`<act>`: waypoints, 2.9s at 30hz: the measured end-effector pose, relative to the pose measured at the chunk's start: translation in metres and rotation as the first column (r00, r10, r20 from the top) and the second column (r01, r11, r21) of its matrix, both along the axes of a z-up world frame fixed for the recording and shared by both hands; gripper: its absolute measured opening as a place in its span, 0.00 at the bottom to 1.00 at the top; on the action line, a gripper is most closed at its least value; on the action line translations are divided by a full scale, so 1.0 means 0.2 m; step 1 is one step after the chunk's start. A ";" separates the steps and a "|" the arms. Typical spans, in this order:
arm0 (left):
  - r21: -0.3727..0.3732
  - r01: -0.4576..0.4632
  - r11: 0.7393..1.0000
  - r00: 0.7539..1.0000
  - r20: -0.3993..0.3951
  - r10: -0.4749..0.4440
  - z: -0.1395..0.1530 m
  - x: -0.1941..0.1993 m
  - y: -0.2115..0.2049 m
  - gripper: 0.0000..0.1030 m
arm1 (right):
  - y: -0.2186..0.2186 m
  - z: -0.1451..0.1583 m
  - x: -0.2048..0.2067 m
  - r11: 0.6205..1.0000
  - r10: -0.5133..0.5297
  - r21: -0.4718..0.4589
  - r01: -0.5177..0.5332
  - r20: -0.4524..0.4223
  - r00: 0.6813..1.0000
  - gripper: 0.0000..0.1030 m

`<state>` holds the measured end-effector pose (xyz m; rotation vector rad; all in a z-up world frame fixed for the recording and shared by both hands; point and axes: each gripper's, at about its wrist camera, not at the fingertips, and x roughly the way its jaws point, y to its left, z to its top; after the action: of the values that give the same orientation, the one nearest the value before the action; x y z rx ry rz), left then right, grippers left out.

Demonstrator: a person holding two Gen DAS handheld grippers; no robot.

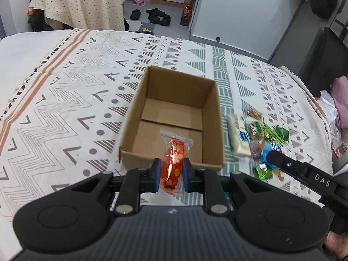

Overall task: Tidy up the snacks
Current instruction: 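Carry both snacks into the cardboard box and open both grippers, then withdraw both grippers from the box back toward the snack pile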

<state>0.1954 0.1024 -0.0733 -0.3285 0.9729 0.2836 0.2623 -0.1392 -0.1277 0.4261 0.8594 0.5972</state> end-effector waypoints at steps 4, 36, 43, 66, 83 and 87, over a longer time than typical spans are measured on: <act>-0.002 -0.015 1.000 1.000 0.005 0.015 -0.02 0.03 0.05 0.19 | 0.09 0.01 0.03 0.999 0.040 0.022 -0.041 0.015 0.999 0.32; 0.010 -0.073 0.997 0.997 -0.007 0.074 -0.15 0.15 0.20 0.46 | 0.43 -0.05 0.13 0.985 0.169 0.021 -0.170 0.026 0.985 0.41; 0.021 -0.109 0.994 0.994 -0.011 0.109 -0.11 0.08 0.18 0.56 | 0.37 -0.02 0.10 0.991 0.131 0.018 -0.131 0.012 0.991 0.52; 0.039 -0.214 0.976 0.976 0.044 0.212 0.07 -0.13 -0.02 1.00 | 0.04 0.15 -0.11 0.997 0.052 -0.054 -0.047 0.106 0.993 0.94; 0.026 -0.142 0.989 0.985 0.099 0.139 0.16 -0.22 -0.25 1.00 | -0.25 0.20 -0.16 0.996 -0.077 -0.033 0.082 0.137 0.988 1.00; 0.017 -0.112 0.994 0.987 0.115 0.109 0.18 -0.23 -0.31 1.00 | -0.33 0.20 -0.19 0.994 -0.090 -0.050 0.098 0.144 0.986 1.00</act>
<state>0.1494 0.0406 -0.0365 -0.3744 0.8399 0.3729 0.2249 -0.2044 -0.0884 0.3664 0.7150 0.5085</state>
